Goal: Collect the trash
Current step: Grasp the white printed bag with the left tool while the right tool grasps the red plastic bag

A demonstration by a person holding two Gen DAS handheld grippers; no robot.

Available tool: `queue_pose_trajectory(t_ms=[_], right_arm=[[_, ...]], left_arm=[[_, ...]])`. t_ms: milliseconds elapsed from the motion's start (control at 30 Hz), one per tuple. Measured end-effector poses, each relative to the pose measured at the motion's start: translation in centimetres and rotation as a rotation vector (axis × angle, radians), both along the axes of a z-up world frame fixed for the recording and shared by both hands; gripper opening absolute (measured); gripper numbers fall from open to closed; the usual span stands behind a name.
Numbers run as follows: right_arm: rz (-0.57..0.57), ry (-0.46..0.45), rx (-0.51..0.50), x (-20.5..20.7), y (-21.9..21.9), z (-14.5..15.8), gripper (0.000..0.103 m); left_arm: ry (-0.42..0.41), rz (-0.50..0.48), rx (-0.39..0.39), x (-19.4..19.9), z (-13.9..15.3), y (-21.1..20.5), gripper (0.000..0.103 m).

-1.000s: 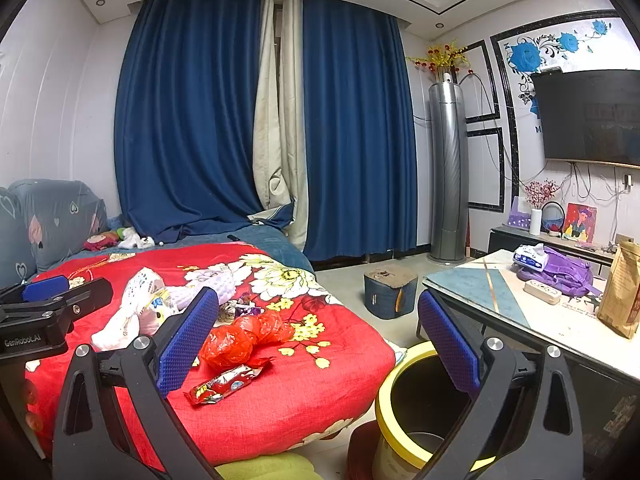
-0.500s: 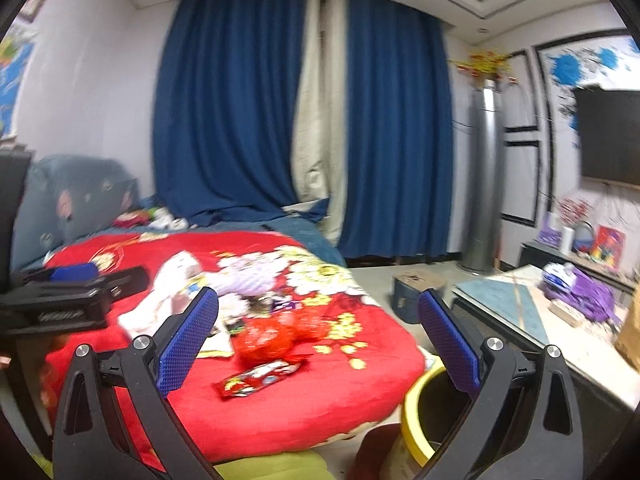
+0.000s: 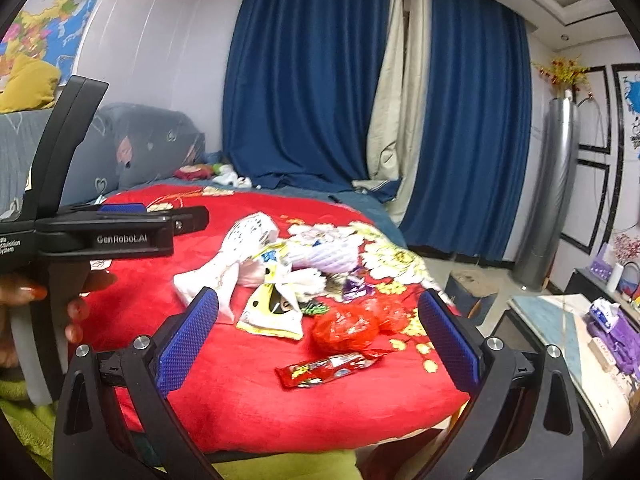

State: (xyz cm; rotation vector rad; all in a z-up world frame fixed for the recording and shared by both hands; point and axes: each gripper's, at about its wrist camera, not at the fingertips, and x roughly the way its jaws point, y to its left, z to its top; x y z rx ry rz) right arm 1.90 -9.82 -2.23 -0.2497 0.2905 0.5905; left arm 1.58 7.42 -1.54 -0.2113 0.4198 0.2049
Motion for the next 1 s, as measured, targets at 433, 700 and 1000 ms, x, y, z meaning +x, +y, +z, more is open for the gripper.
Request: queue_pose_trajectory(t_ms=[433,700,1000], right_arm=[[-0.067,0.158,-0.074,6.7,0.9,-3.0,0.097],[-0.058,0.236,-0.081,10.1,1.3,-4.0,0.081],[-0.061,0.378,-0.053,13.4,1.4,-5.1,0.039]], left_arm=[[0.136,-0.051,-0.104,2.8,-2.9,3.8,0.092],[0.211,-0.114,-0.148,6.1,-4.2,4.3,0.092],[0.316,-0.148,-0.19,8.0,-6.2,4.5,0.081]])
